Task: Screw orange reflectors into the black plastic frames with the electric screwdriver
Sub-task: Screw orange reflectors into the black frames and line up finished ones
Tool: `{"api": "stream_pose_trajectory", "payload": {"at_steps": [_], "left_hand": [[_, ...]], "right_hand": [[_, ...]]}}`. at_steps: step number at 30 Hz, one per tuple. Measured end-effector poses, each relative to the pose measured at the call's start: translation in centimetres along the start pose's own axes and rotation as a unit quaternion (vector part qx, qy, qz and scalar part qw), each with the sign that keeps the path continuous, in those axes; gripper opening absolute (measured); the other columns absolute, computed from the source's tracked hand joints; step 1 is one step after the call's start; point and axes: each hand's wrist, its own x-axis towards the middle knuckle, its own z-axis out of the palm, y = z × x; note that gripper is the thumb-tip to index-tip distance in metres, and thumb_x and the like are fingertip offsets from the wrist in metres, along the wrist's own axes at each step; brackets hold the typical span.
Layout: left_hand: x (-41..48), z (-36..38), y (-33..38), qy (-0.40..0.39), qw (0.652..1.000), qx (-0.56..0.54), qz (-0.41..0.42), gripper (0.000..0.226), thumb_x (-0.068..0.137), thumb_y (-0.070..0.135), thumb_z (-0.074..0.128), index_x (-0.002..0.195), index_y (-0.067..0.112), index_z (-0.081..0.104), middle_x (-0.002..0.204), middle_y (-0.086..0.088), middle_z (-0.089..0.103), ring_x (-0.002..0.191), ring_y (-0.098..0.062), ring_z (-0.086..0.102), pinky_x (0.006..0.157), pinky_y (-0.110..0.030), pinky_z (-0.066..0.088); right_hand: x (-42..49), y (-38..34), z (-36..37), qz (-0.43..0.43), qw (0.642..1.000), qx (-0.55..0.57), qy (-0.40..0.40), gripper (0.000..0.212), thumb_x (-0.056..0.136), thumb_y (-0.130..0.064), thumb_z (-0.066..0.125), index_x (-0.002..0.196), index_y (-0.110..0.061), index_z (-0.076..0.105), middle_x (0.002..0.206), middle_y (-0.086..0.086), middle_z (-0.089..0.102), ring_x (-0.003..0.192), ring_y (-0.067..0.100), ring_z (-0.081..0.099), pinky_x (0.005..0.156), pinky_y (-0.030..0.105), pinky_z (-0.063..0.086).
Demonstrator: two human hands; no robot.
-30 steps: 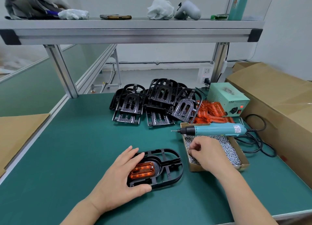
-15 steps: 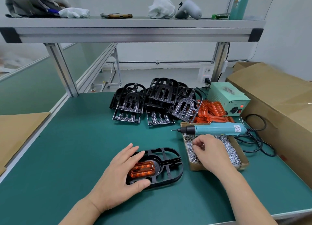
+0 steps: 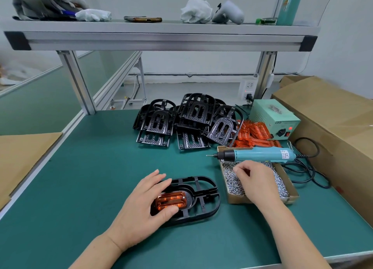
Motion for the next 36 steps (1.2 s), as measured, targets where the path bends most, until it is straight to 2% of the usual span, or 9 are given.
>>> {"api": "stream_pose_trajectory", "payload": {"at_steps": [3,8,12,16,21,25,28,32,36], "left_hand": [[0.4,-0.1,0.9,0.027,1.0,-0.006,0.002,0.065,0.084,0.064,0.061,0.139,0.03,0.056,0.147,0.024,0.042,0.144,0.005,0.026,0.117,-0.019,0.023],[1.9,-0.4,3.5,0.083,0.996,-0.041,0.012,0.037,0.088,0.019,0.076,0.123,0.028,0.069,0.122,0.025,0.061,0.119,0.004,0.055,0.104,-0.013,0.038],[3.2,-0.5,6.1,0.119,0.986,-0.12,0.011,0.031,0.086,0.006,0.075,0.111,0.023,0.075,0.1,0.016,0.069,0.096,-0.005,0.068,0.09,-0.012,0.046],[4.3,-0.6,8.0,0.147,0.968,-0.202,-0.018,0.033,0.084,0.001,0.075,0.103,0.028,0.076,0.091,0.013,0.071,0.09,-0.008,0.069,0.084,-0.013,0.049],[4.7,-0.8,8.2,0.176,0.959,-0.214,-0.052,0.039,0.082,0.003,0.076,0.087,0.041,0.075,0.086,0.018,0.07,0.084,-0.002,0.067,0.076,-0.008,0.046],[4.7,-0.6,7.7,0.191,0.947,-0.241,-0.091,0.034,0.081,0.008,0.079,0.08,0.042,0.077,0.081,0.013,0.071,0.08,-0.006,0.068,0.075,-0.016,0.05],[4.7,-0.4,7.4,0.205,0.944,-0.24,-0.097,0.033,0.08,0.008,0.079,0.077,0.041,0.077,0.08,0.012,0.071,0.078,-0.006,0.068,0.074,-0.016,0.051],[4.5,-0.3,6.6,0.197,0.939,-0.26,-0.106,0.026,0.083,0.007,0.076,0.075,0.031,0.073,0.077,0.005,0.072,0.076,-0.012,0.069,0.074,-0.022,0.053],[4.4,-0.7,5.4,0.171,0.927,-0.311,-0.125,0.027,0.086,0.002,0.072,0.077,0.026,0.065,0.075,-0.004,0.07,0.077,-0.029,0.068,0.076,-0.035,0.055]], "right_hand": [[0.1,-0.6,-0.1,0.064,0.984,0.163,0.012,0.02,0.092,-0.024,0.069,0.072,-0.019,0.069,0.058,-0.006,0.064,0.052,0.007,0.053,0.055,0.023,0.04],[-0.6,-3.9,0.0,0.158,0.865,0.475,-0.036,0.021,0.092,-0.013,0.07,0.073,-0.008,0.066,0.06,0.001,0.063,0.048,0.005,0.05,0.044,0.014,0.041],[-1.4,-6.8,0.9,0.207,0.775,0.588,-0.105,0.02,0.092,-0.017,0.069,0.075,-0.011,0.063,0.061,-0.001,0.06,0.045,0.002,0.046,0.039,0.012,0.033],[-2.9,-9.3,2.6,0.213,0.726,0.631,-0.173,0.022,0.093,-0.022,0.067,0.076,-0.01,0.06,0.061,-0.001,0.051,0.041,0.001,0.037,0.035,0.012,0.026],[-3.9,-11.3,3.8,0.215,0.719,0.64,-0.167,0.027,0.097,-0.024,0.063,0.074,-0.011,0.058,0.058,-0.001,0.044,0.039,0.001,0.026,0.032,0.012,0.019],[-4.3,-12.2,4.5,0.215,0.738,0.626,-0.136,0.031,0.097,-0.025,0.064,0.071,-0.012,0.055,0.055,-0.001,0.04,0.036,0.002,0.024,0.033,0.014,0.018],[-4.5,-12.3,4.8,0.203,0.751,0.615,-0.125,0.033,0.097,-0.024,0.064,0.067,-0.012,0.056,0.054,0.0,0.044,0.037,0.002,0.028,0.035,0.014,0.021],[-4.4,-11.7,4.6,0.156,0.811,0.541,-0.158,0.034,0.098,-0.024,0.064,0.066,-0.013,0.066,0.063,0.006,0.057,0.045,0.006,0.039,0.04,0.017,0.027],[-3.2,-10.1,3.4,0.196,0.798,0.55,-0.147,0.019,0.098,-0.017,0.062,0.084,-0.007,0.071,0.071,0.003,0.067,0.053,0.006,0.052,0.043,0.016,0.035]]}}
